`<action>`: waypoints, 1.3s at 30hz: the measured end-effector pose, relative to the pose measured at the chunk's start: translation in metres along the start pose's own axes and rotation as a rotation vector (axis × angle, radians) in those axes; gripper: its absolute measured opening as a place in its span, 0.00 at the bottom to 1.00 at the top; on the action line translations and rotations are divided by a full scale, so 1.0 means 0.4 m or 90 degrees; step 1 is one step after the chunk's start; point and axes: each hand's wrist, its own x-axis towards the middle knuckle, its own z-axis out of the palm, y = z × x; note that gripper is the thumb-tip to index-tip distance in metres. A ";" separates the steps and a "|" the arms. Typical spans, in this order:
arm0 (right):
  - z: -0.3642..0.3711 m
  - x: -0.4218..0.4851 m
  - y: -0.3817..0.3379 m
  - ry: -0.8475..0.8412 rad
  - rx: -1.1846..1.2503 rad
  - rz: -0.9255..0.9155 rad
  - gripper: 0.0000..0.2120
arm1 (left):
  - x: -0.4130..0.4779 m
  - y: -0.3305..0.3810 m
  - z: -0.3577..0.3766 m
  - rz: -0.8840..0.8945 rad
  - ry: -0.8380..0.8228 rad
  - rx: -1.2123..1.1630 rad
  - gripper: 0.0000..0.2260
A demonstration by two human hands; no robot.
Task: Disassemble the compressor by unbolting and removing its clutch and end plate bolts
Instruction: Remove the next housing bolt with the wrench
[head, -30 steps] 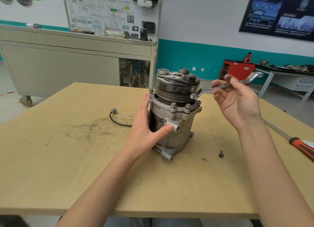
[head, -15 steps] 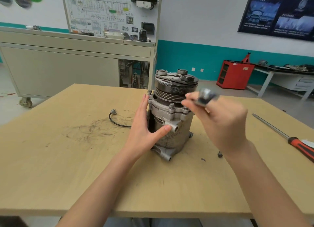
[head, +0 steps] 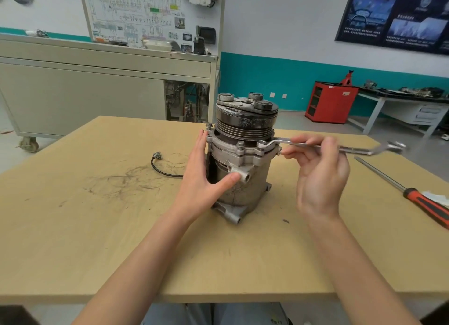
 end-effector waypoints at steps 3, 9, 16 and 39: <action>-0.005 0.086 0.033 0.072 0.230 0.336 0.15 | -0.001 0.003 0.000 0.000 0.000 0.002 0.48; -0.004 0.180 0.058 -0.124 0.187 0.467 0.16 | 0.000 0.003 -0.001 -0.008 -0.005 0.006 0.49; 0.003 0.141 -0.049 -0.019 0.022 0.081 0.19 | -0.002 0.004 -0.001 -0.005 -0.007 0.008 0.49; 0.017 -0.007 0.005 -0.104 -0.211 -0.255 0.17 | -0.002 -0.002 0.002 -0.004 0.004 -0.002 0.50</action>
